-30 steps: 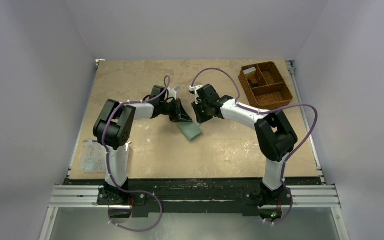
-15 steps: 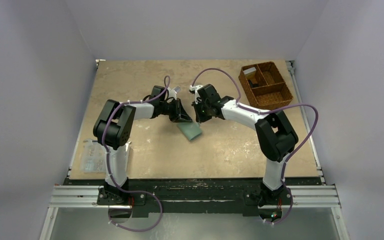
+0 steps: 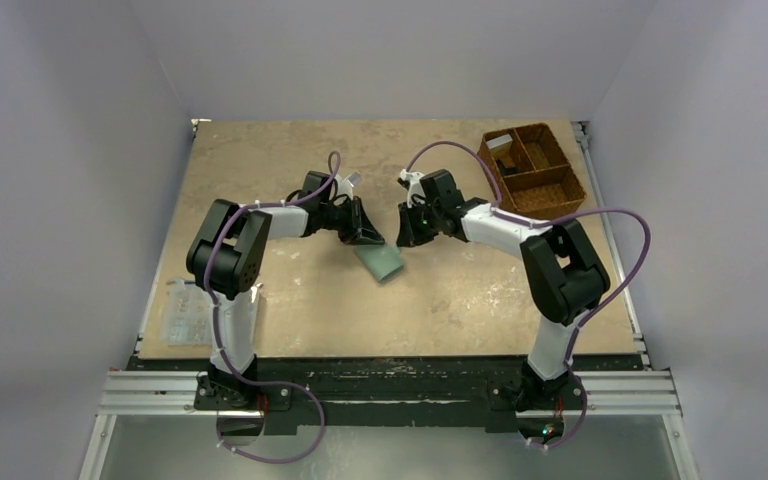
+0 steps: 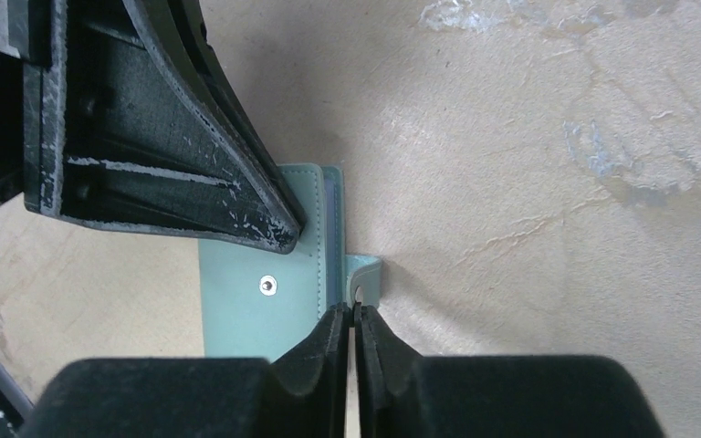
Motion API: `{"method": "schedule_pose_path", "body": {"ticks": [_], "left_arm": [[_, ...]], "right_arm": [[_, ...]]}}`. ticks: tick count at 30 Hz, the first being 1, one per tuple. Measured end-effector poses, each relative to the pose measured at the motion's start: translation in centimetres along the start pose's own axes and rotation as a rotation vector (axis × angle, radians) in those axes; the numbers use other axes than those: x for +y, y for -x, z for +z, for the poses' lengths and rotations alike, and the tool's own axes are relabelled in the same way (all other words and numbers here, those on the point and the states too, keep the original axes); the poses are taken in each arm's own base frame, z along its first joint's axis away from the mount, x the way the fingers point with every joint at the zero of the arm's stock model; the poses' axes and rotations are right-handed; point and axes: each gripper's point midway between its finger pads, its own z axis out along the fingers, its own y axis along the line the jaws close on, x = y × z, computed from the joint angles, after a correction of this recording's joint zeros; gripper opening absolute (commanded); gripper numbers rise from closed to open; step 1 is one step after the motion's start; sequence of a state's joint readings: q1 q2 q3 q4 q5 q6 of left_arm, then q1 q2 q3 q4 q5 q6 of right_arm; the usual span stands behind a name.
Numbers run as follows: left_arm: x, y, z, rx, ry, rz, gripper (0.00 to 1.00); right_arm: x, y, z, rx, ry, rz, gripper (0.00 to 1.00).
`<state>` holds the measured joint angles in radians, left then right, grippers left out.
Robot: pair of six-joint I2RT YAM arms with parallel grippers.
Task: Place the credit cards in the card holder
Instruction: Close the card holder at the center of the board.
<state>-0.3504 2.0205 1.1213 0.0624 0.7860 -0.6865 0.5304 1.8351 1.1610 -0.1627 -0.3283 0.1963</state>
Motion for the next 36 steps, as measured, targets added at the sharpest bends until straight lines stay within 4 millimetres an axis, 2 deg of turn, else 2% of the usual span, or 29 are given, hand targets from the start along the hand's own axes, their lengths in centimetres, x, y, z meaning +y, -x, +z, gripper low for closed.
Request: {"method": "schedule_pose_path", "body": {"ticks": [2,5,14,18,21,28,36], "left_arm": [[0.0,0.0,0.0,0.000,0.000,0.000,0.00],[0.0,0.0,0.0,0.000,0.000,0.000,0.00],[0.0,0.0,0.0,0.000,0.000,0.000,0.00],[0.0,0.0,0.0,0.000,0.000,0.000,0.00],[0.0,0.0,0.0,0.000,0.000,0.000,0.00],[0.0,0.0,0.0,0.000,0.000,0.000,0.00],[0.0,0.0,0.0,0.000,0.000,0.000,0.00]], "right_arm": [[-0.1,-0.1,-0.1,0.003,-0.013,-0.002,0.30],[-0.3,-0.2,-0.2,0.008,-0.027,-0.006,0.34],[-0.3,-0.2,-0.3,0.013,-0.034,-0.012,0.32],[-0.1,0.3,-0.3,0.004,-0.025,-0.015,0.23],[0.1,0.5,-0.3,0.000,-0.014,-0.016,0.21],[0.7,1.0,-0.4,-0.009,0.010,-0.020,0.22],[0.5,1.0,0.0,-0.004,0.009,-0.020,0.27]]}}
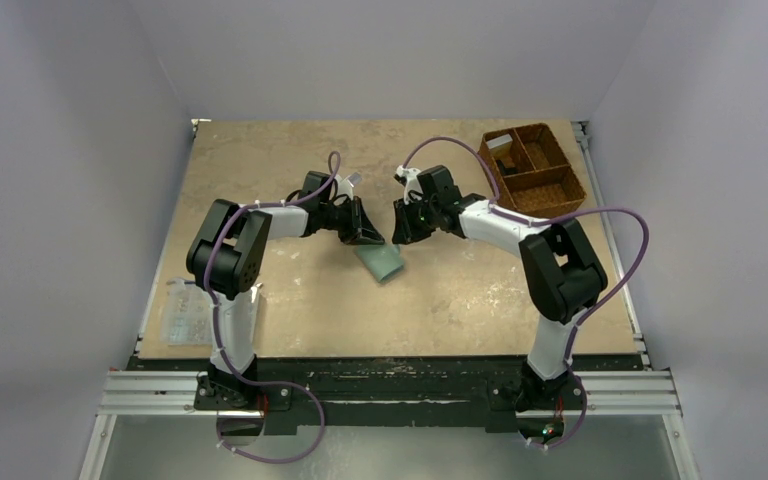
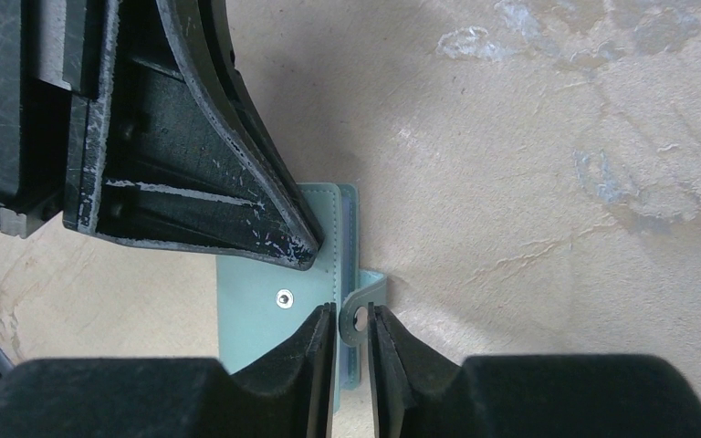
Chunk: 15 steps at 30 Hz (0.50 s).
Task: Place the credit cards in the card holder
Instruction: Close the card holder at the center of the board.
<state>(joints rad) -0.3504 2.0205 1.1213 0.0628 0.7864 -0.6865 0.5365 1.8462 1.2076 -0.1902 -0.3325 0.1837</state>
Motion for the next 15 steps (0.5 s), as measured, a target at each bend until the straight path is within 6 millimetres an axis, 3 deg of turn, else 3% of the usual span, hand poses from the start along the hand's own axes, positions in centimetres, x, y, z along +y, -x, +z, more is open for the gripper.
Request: {"method": "schedule_pose_path", "body": {"ticks": [8,11,15], "left_arm": [[-0.01,-0.01,0.01,0.000,0.000,0.000,0.00],[-0.01,-0.01,0.01,0.000,0.000,0.001,0.00],[-0.01,-0.01,0.01,0.000,0.000,0.000,0.00]], "right_arm": [[0.00,-0.04,-0.01,0.003,0.000,-0.001,0.22],[-0.04,-0.07,0.08,0.005,-0.001,0.000,0.28],[-0.26,-0.50,0.47,0.020,-0.003,0.005,0.26]]}}
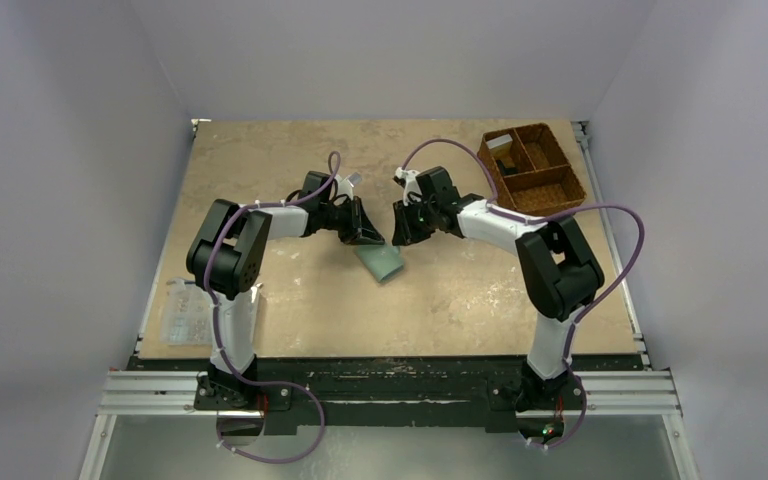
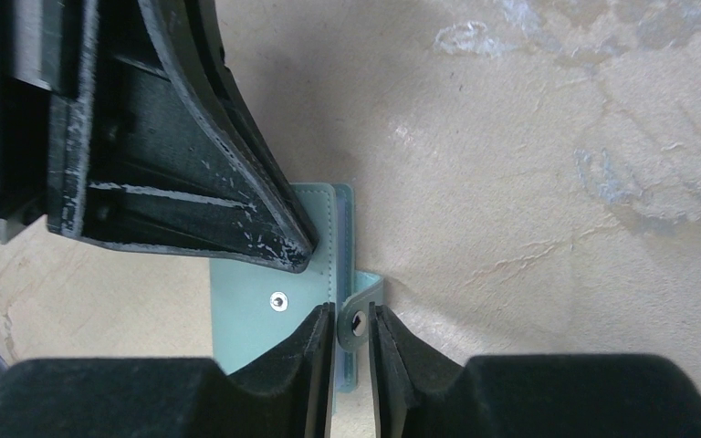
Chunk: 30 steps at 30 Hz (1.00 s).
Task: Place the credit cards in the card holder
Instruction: Close the card holder at the center of the board.
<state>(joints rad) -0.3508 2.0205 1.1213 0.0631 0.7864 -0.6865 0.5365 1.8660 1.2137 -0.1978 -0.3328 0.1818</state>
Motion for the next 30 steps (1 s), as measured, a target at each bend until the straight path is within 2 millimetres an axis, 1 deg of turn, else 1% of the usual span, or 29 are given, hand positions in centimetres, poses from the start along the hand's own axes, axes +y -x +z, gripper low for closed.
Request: {"method": "schedule_pose_path", "body": {"ticks": [2,6,10,14,16,20,22,27,30], "left_arm": [[0.00,0.00,0.00,0.000,0.000,0.000,0.00],[-0.01,-0.01,0.01,0.000,0.000,0.000,0.00],[-0.01,-0.01,0.01,0.000,0.000,0.000,0.00],[-0.02,0.00,0.01,0.000,0.000,0.001,0.00],[-0.01,0.00,0.01,0.000,0.000,0.001,0.00],[-0.03,-0.01,0.02,0.000,-0.001,0.002,0.00],[-0.03,0.00,0.02,0.000,-0.001,0.002,0.00],[-0.04,0.00,0.03,0.000,-0.001,0.002,0.00],[-0.05,0.00,0.03,0.000,-0.002,0.003,0.00]], "right_arm": [[-0.08,-0.17,0.15,0.005,-0.001,0.002,0.22],[-0.14,-0.29,0.24,0.009,-0.002,0.003,0.20],[-0.08,-0.26,0.24,0.008,0.002,0.002,0.26],[0.31,-0.16,0.24,0.006,0.024,0.006,0.26],[0.42,-0.08,0.26,0.003,0.028,0.007,0.25],[0.53,-0.08,0.25,0.003,0.034,0.010,0.19],[0.56,-0.07,0.25,0.003,0.036,0.011,0.19],[0.70,-0.10,0.24,0.004,0.043,0.015,0.25],[0.85,-0.12,0.22,0.006,0.051,0.016,0.26]]}}
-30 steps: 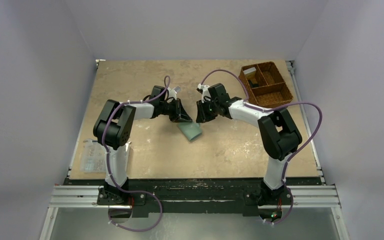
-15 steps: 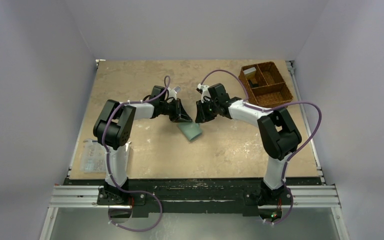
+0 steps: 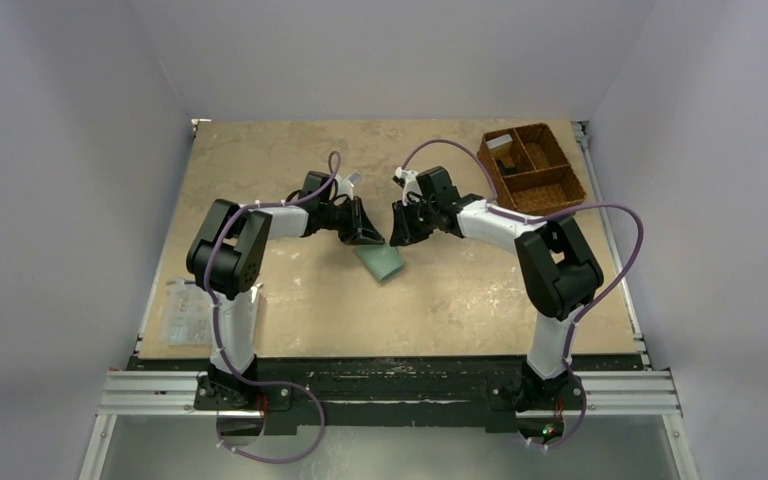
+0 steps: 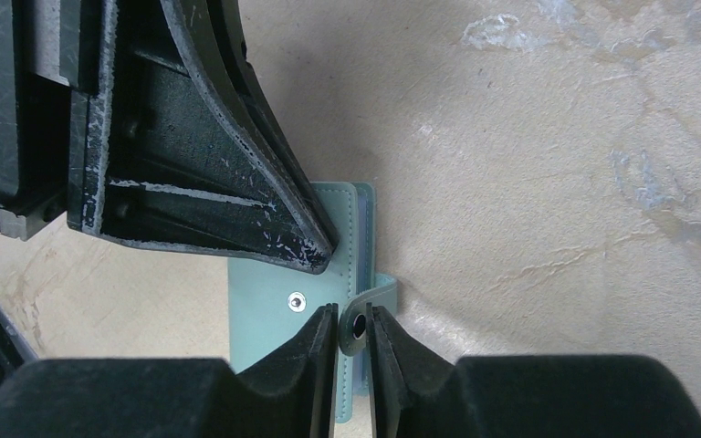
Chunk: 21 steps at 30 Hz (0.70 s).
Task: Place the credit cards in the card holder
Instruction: Close the card holder at the center of the board.
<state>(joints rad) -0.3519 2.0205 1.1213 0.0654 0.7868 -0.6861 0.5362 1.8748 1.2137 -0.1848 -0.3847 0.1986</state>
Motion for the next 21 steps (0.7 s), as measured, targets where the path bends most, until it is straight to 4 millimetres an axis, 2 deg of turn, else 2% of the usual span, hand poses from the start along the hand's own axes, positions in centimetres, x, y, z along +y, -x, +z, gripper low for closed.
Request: {"method": "schedule_pose_path", "body": {"ticks": [9,17,21], "left_arm": [[0.00,0.01,0.00,0.000,0.000,0.000,0.00],[-0.02,-0.01,0.01,0.001,-0.001,0.000,0.00],[-0.03,-0.01,0.01,0.001,-0.001,0.001,0.00]], "right_arm": [[0.15,0.31,0.02,-0.012,0.007,-0.002,0.21],[0.27,0.49,0.04,-0.019,0.012,0.002,0.26],[0.28,0.50,0.04,-0.019,0.013,0.003,0.22]]}}
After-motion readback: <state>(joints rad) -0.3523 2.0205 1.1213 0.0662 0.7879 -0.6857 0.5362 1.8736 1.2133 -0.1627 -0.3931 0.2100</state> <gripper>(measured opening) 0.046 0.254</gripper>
